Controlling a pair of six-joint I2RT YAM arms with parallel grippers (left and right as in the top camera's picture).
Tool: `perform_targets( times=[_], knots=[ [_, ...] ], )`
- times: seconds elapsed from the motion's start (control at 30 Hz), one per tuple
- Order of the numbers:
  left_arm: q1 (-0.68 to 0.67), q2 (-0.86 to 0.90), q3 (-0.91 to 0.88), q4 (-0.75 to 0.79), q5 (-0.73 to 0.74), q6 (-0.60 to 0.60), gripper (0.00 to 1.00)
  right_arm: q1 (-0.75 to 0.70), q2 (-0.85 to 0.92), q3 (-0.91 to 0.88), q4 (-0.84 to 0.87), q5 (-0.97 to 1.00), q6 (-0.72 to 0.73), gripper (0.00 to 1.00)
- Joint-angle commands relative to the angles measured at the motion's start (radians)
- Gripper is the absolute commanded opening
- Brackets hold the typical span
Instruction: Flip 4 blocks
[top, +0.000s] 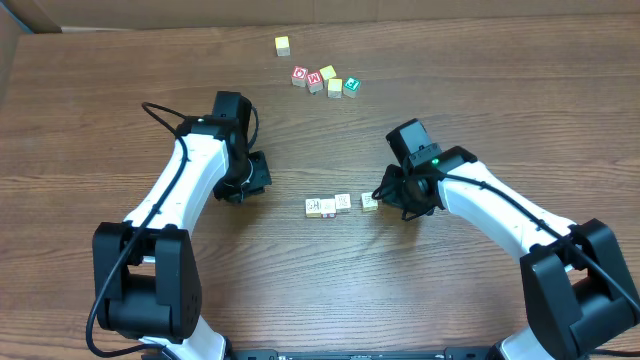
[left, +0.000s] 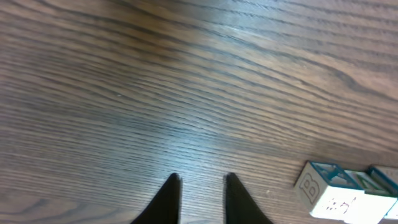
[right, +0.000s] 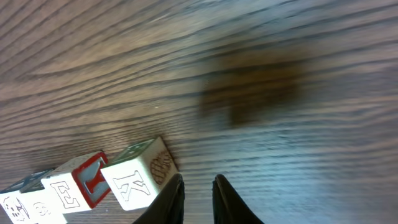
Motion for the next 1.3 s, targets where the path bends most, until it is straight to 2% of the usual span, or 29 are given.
perform_targets(
  times=[0.0, 0.13, 0.37, 0.93, 1.27],
  knots=[
    [-0.012, 0.018, 0.001, -0.003, 0.011, 0.005, 0.04, 0.024, -0.025, -0.042, 0.063, -0.021, 0.015, 0.18],
    [-0.014, 0.018, 0.001, -0.018, 0.011, 0.006, 0.04, 0.031, -0.025, -0.071, 0.154, -0.021, 0.016, 0.15],
    [-0.016, 0.018, 0.001, -0.013, 0.011, 0.005, 0.04, 0.037, -0.025, -0.106, 0.204, -0.029, 0.045, 0.15],
    [-0.019, 0.018, 0.001, -0.02, 0.024, 0.014, 0.04, 0.094, -0.025, -0.107, 0.261, -0.05, 0.036, 0.15],
    [-0.06, 0.018, 0.001, -0.016, 0.025, 0.024, 0.04, 0.076, -0.025, -0.091, 0.265, -0.001, -0.029, 0.2]
  ],
)
